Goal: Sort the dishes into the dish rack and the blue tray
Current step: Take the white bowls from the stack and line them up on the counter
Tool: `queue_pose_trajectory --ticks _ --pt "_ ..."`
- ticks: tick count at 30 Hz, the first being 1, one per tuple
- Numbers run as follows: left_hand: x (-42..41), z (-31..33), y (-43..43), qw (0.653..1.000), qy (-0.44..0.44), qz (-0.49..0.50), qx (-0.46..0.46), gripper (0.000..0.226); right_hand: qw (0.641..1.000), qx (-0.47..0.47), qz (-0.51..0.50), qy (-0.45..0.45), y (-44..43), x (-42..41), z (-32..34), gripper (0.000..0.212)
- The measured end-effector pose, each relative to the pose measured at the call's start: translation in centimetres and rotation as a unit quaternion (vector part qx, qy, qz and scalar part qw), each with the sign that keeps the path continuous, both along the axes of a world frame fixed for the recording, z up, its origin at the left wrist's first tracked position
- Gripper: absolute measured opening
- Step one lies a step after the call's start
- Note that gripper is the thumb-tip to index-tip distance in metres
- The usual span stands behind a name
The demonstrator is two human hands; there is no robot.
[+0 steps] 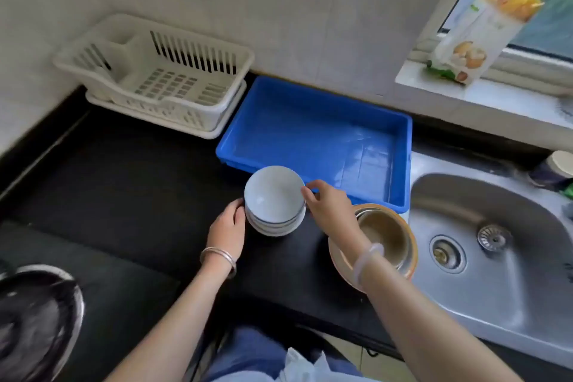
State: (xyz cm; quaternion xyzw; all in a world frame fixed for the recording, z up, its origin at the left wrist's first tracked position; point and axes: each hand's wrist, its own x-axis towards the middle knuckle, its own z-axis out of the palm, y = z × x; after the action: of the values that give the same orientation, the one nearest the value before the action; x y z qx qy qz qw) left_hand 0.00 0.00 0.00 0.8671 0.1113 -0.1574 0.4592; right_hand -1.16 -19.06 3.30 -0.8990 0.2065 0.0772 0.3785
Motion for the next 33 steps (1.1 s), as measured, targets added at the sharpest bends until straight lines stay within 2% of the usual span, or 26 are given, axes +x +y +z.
queue_pose_trajectory --ticks 6,9,12,17,23,27,33 --pt "0.2 -0.1 -0.8 0.999 0.020 0.004 -0.044 0.040 0.983 -0.175 0.051 -0.002 1.4 1.8 0.8 0.022" --pt "0.3 -0.2 -0.8 0.998 0.019 0.012 -0.057 0.039 0.976 -0.204 0.077 0.011 1.6 2.3 1.3 0.010" --pt "0.4 -0.1 -0.7 0.997 0.020 0.021 -0.068 0.036 0.977 -0.188 0.095 0.022 1.5 2.5 1.8 0.011" --pt "1.2 0.5 -1.0 0.997 0.033 0.015 -0.062 0.038 0.993 -0.115 0.026 0.002 0.0 1.6 3.0 0.016" --pt "2.0 1.6 -2.2 0.998 0.052 0.013 -0.029 0.039 0.996 -0.089 0.006 -0.026 -1.8 0.1 4.2 0.016" --pt "2.0 2.2 -2.7 0.999 0.033 0.033 0.004 0.034 0.996 -0.089 0.000 -0.028 -2.8 -0.8 4.2 0.010" --pt "1.5 2.9 -3.5 0.995 -0.030 0.037 0.091 0.036 0.995 -0.090 0.009 -0.031 -3.9 -1.4 4.4 0.013"
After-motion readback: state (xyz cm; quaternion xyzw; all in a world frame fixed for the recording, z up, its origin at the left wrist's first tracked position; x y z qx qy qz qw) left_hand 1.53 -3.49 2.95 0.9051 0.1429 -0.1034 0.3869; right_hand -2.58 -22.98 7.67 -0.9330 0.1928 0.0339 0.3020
